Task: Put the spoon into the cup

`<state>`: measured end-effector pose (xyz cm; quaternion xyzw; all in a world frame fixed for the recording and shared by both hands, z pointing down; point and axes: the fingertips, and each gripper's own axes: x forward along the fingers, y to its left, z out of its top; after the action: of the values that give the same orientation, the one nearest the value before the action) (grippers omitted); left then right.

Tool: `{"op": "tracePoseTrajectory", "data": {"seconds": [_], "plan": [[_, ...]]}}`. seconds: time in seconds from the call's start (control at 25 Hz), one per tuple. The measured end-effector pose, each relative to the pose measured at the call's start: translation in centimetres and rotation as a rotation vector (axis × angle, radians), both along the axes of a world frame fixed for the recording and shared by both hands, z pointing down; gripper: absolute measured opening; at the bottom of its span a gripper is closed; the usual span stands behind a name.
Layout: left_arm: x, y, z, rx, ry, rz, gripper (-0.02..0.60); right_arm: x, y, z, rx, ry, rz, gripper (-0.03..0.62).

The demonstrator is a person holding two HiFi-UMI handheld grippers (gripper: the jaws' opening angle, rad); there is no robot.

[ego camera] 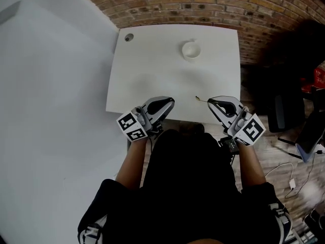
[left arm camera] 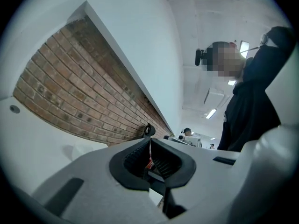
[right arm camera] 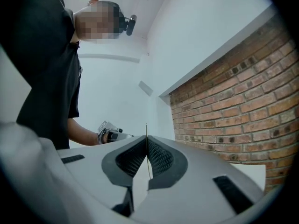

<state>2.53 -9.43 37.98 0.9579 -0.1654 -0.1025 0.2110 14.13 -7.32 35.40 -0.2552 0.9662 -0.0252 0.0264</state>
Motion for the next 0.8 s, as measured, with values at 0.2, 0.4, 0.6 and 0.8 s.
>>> {"op": "tracePoseTrajectory", "data": {"seconds": [0.2,0.4,0.6,0.8], "plan": [[0.0,-3.6,-1.1,0.021,-0.016,0.024,0.023,-0.1,-2.9,0.7,-0.028,-0.003,0.017,0.009],[-0.8,-7.2,-1.3,0.030,-0.014,0.082,0.023,-1.1,-6.5,1.0,-0.051,0.028,0.076,0.009],[-3.9,-10.5,-0.5,-0.004,0.008,0.146,0.021,-4.2,-10.0,0.0,-0.057,0.044,0.159,0.009],[-5.5,-13.5,-0.7,-0.032,0.048,0.207,0.021,-6.2,-13.0,-0.7,-0.061,0.087,0.232,0.009]]}}
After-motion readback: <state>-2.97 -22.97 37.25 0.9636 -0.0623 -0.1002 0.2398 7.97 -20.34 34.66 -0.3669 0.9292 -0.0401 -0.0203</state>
